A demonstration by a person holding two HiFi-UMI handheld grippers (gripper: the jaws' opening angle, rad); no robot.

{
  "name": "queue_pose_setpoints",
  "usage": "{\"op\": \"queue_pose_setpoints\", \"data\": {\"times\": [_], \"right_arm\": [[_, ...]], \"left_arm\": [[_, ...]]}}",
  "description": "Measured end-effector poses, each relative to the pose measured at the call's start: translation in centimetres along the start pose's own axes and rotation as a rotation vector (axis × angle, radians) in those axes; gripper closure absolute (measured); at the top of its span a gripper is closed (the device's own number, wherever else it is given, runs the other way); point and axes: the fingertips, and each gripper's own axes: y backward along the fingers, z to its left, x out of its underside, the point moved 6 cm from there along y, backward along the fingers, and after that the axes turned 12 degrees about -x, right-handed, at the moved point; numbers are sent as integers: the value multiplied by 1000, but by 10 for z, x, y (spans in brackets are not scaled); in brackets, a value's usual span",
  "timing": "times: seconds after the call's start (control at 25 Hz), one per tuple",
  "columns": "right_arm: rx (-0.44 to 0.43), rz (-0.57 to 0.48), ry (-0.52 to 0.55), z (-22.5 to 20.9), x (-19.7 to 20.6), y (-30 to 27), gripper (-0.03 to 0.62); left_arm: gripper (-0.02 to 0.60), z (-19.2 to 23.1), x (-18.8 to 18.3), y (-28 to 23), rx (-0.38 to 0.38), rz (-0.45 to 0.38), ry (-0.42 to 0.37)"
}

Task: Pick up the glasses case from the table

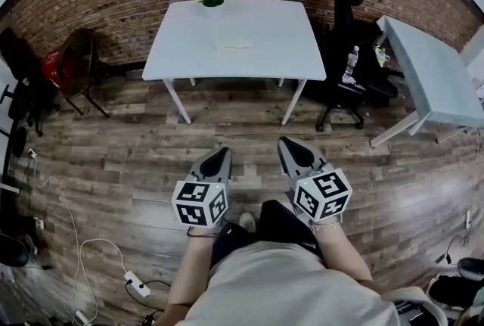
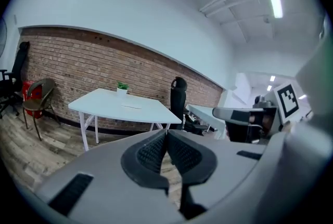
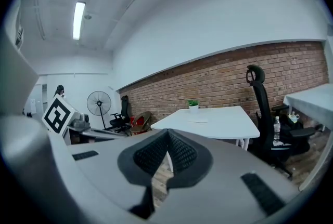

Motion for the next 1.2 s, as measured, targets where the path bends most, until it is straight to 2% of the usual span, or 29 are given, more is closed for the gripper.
{"op": "queue_pose_setpoints", "data": {"times": [0.24, 0.56, 0.92, 1.2], "right_arm": [[5, 20, -11, -32, -9, -39, 596], [-66, 24, 20, -81, -32, -118, 596], [-152, 58, 31, -182, -68, -221, 595], [-255, 130, 34, -273, -96, -302, 595]], "left_arm": [[573, 26, -6, -37, -5, 31, 41], [572, 65, -39, -96, -62, 10, 48], [573, 93, -89, -211, -90, 26, 64], [573, 119, -130, -312, -154, 58, 107]]}}
